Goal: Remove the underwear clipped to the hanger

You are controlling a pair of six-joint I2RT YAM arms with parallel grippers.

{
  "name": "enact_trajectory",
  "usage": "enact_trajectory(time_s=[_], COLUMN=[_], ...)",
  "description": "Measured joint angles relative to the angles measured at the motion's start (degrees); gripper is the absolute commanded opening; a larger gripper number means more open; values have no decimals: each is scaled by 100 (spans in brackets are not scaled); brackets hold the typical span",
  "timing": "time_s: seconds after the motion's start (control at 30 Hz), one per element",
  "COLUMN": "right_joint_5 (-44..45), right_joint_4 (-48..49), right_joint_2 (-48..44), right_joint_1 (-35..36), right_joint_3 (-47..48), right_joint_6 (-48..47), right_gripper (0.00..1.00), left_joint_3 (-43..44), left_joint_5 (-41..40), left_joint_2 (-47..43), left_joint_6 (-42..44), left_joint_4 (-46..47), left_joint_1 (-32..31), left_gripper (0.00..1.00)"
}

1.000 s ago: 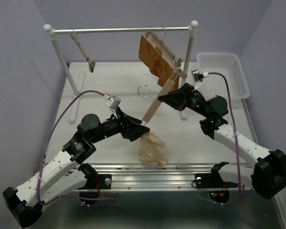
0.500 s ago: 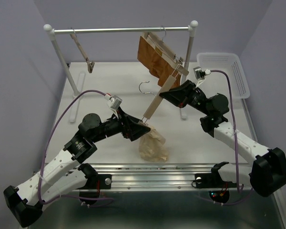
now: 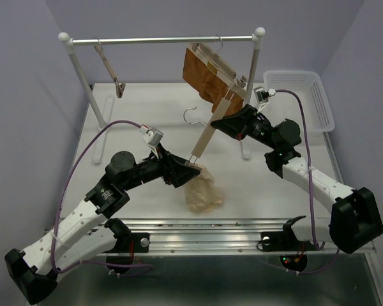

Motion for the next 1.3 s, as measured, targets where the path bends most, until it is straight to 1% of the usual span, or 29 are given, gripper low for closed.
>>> enact_trajectory(time_s=[0.07,0.1,0.13,0.17,0.23,0.27,0.3,0.37,0.4,0.43,0.47,0.5,0.53,1.23,1.27,1.3], right_joint_5=[-22,-24,-24,-24,-28,-35,-37,-46,-50,-57,-61,-61,-63,-166,-173,-186], right_joint_4=[-4,-4,-7,-2,-7,-9,-7,-9,-7,-7,-9,-22,-28,-46,-61,-74], right_joint_2=[68,81,85,85,85,85,85,87,87,90,92,96,105,181,186,199], right_joint_1=[0,0,0,0,0,0,0,0,0,0,0,0,-7,-42,-44,-44], right_joint_3=[42,42,42,42,42,42,42,42,42,42,42,42,42,122,144,197], right_joint_6=[28,39,44,42,42,44,42,50,59,74,87,101,120,184,170,160], right_gripper=[1,1,1,1,1,1,1,1,1,1,1,1,1,1,20,26], left_joint_3=[0,0,0,0,0,0,0,2,2,2,2,4,4,79,103,116], left_joint_5=[-33,-50,-63,-81,-109,-125,-138,-164,-179,-199,-208,-201,-195,-321,-354,-369], left_joint_2=[7,22,42,70,127,146,160,160,157,157,157,157,157,122,122,122], left_joint_6=[22,39,48,68,79,101,107,140,160,177,225,229,216,234,251,256], left_joint_4=[-35,-63,-68,-72,-98,-118,-142,-188,-212,-236,-262,-271,-271,-361,-380,-396], left_joint_1=[2,2,2,2,2,2,2,2,4,7,9,11,11,-2,-7,-7], left_gripper=[79,75,74,70,60,60,52,47,37,31,14,5,0,0,0,0])
